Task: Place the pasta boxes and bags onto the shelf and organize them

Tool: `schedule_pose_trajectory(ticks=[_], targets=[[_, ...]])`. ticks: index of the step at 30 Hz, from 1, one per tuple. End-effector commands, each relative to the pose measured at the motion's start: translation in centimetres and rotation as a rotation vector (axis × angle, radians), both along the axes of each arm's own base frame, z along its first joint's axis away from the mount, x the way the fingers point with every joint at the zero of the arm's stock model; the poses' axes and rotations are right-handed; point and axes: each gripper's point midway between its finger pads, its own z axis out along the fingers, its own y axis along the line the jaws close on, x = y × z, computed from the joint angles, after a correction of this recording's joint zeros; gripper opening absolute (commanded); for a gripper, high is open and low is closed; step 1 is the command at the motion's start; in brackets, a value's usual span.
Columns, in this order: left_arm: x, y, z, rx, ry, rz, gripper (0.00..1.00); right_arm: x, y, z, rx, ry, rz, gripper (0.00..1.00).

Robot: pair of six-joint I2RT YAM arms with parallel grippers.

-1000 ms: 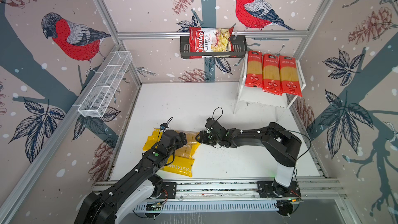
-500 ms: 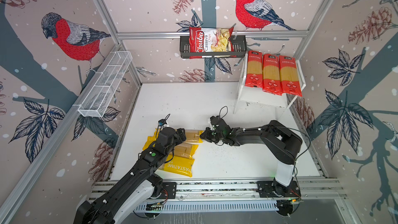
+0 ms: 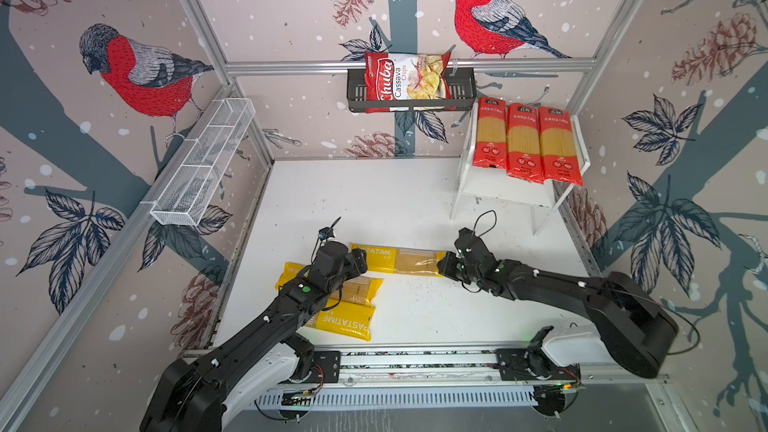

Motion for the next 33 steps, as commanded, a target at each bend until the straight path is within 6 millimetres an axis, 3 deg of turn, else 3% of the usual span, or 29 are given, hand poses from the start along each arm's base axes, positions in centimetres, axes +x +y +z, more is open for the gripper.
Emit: schedule_pose_trajectory(ticks=[1, 2, 4, 9, 12, 15, 18, 22, 27, 33], targets=[[0.9, -2.2, 1.1, -0.044, -0.038, -0.031, 0.79, -0.6, -1.9, -0.5, -0.114, -0.026, -0.014, 0.19], [0.9, -2.8, 1.0, -0.048, -0.033, -0.049, 0.79, -0.9, -2.0, -0.5, -0.138, -0.029, -0.009, 0.31], [0.8, -3.4, 0.8, -0.055, -0.023, -0.069, 0.79, -1.1, -2.7, -0.2, -0.193, -0.046, -0.018, 0.45], [0.2, -4.5, 0.2, -0.074, -0.004, -0.089, 0.78, -0.6, -1.9, 1.9, -0.176, -0.128, 0.026, 0.54], [-1.0, -6.8, -0.6, -0.068, 0.01, -0.142, 0.77, 0.2, -0.2, 3.3, -0.145, -0.17, 0.078, 0.54], [-2.3, -9.0, -2.2, -0.054, 0.066, -0.198, 0.75, 0.6, 1.1, 2.7, -0.152, -0.154, 0.108, 0.51], [-2.9, -10.0, -3.3, -0.042, 0.112, -0.221, 0.74, 0.3, 2.5, 2.3, -0.147, -0.139, 0.14, 0.46], [-2.5, -9.9, -3.4, -0.033, 0.096, -0.21, 0.73, -0.9, 3.4, 0.7, -0.107, -0.084, 0.151, 0.45], [-2.1, -9.4, -3.7, -0.005, 0.12, -0.175, 0.73, -1.9, 3.0, -1.6, -0.104, -0.023, 0.145, 0.44], [-2.4, -8.0, -3.7, -0.046, 0.152, -0.117, 0.75, -0.3, 2.8, 1.1, -0.131, -0.119, 0.155, 0.45]])
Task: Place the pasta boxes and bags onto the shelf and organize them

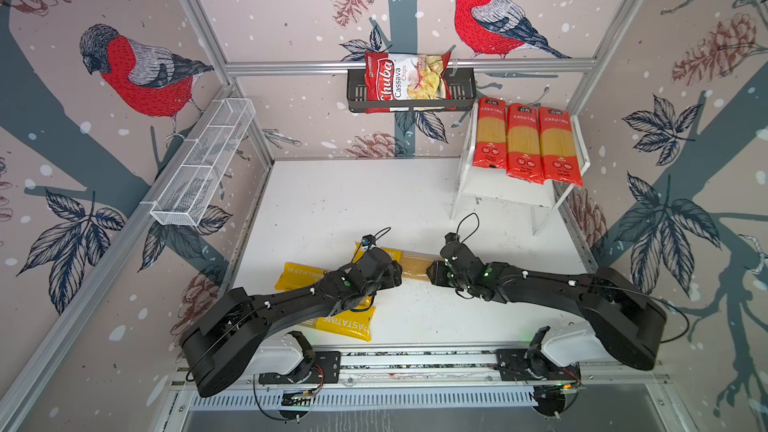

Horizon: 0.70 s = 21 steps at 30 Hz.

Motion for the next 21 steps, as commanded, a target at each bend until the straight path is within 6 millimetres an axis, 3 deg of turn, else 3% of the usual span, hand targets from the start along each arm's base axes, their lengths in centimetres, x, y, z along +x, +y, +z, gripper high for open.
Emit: schedule_pose_trajectory(ticks=[1, 7, 12, 17, 21], targets=[[-0.2, 1.0, -0.2, -0.022, 0.028, 0.049, 0.76, 1.5, -0.3, 1.7, -0.046, -0.086, 0.005, 0.46], [-1.5, -0.6, -1.2, -0.092, 0.077, 0.013, 0.78, 5.6, 0.0, 2.9, -0.113, -0.165, -0.009, 0.48], [-2.3, -2.3, -2.2, -0.119, 0.109, -0.007, 0.78, 8.1, 1.9, 1.3, -0.129, -0.142, -0.001, 0.49], [-2.0, -2.0, -3.2, -0.12, 0.129, 0.021, 0.77, 7.4, 2.9, -0.2, -0.119, -0.085, 0.03, 0.47], [-0.4, -1.1, -2.9, -0.116, 0.108, 0.029, 0.76, 4.5, 2.5, -1.3, -0.114, -0.031, 0.059, 0.46]])
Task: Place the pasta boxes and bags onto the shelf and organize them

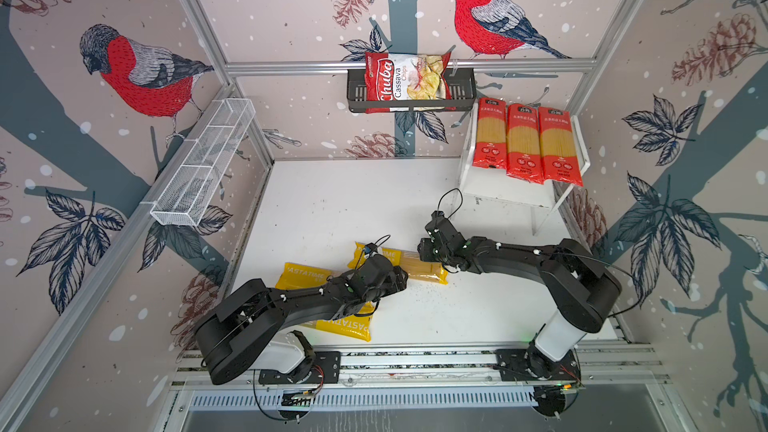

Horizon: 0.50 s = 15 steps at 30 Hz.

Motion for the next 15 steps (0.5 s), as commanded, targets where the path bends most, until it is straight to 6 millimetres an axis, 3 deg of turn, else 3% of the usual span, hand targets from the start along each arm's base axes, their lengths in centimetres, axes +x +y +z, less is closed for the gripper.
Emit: schedule_pose_trajectory(ticks=[1, 5, 10, 12, 15], targets=[[1.0, 0.7, 0.0, 0.013, -0.008, 0.0, 0.76, -2.7, -0.2, -0.7, 0.01, 0.057, 0.029, 0.46], [2.2, 1.1, -1.0, 0.043, 0.004, -0.006, 0.76, -6.9, 0.0, -1.4, 0.044, 0.11, 0.048, 0.44], [4.2, 1.9, -1.0, 0.084, 0.007, -0.017, 0.76, -11.8, 2.1, -1.1, 0.114, 0.166, 0.12, 0.44], [5.2, 2.7, -0.2, 0.09, -0.005, 0.001, 0.76, -12.1, 2.5, -0.3, 0.148, 0.166, 0.128, 0.44], [5.7, 4.1, 0.9, 0.131, -0.014, 0.027, 0.76, -10.7, 1.4, 1.3, 0.166, 0.111, 0.089, 0.44]])
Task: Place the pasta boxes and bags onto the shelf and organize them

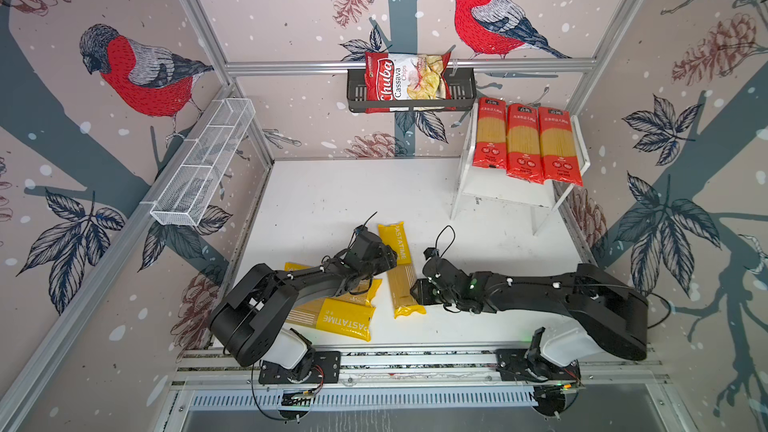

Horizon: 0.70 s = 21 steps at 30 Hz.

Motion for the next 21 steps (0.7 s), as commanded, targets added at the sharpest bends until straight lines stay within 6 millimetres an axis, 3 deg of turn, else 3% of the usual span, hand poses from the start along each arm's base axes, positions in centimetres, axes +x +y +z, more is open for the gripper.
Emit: schedule_pose_trajectory(ticks=[1, 6, 10, 16, 21], targets=[[-0.6, 1.3, 0.2, 0.074, 0.018, -0.019, 0.76, 1.5, -1.0, 1.5, 0.033, -0.021, -0.068, 0.44], [-1.7, 1.2, 1.1, 0.019, 0.013, -0.034, 0.75, 3.9, -4.1, 3.0, 0.104, -0.035, -0.158, 0.43], [-2.8, 0.2, 0.8, -0.04, 0.039, -0.04, 0.75, 4.6, -4.9, 3.1, 0.119, -0.048, -0.193, 0.42], [-4.3, -2.6, -0.1, -0.041, 0.07, -0.11, 0.75, 4.4, -2.5, 2.6, 0.218, 0.014, -0.151, 0.42], [-4.7, -2.2, -1.7, -0.011, 0.077, -0.088, 0.73, 4.7, -0.6, 2.6, 0.296, 0.061, -0.109, 0.42]])
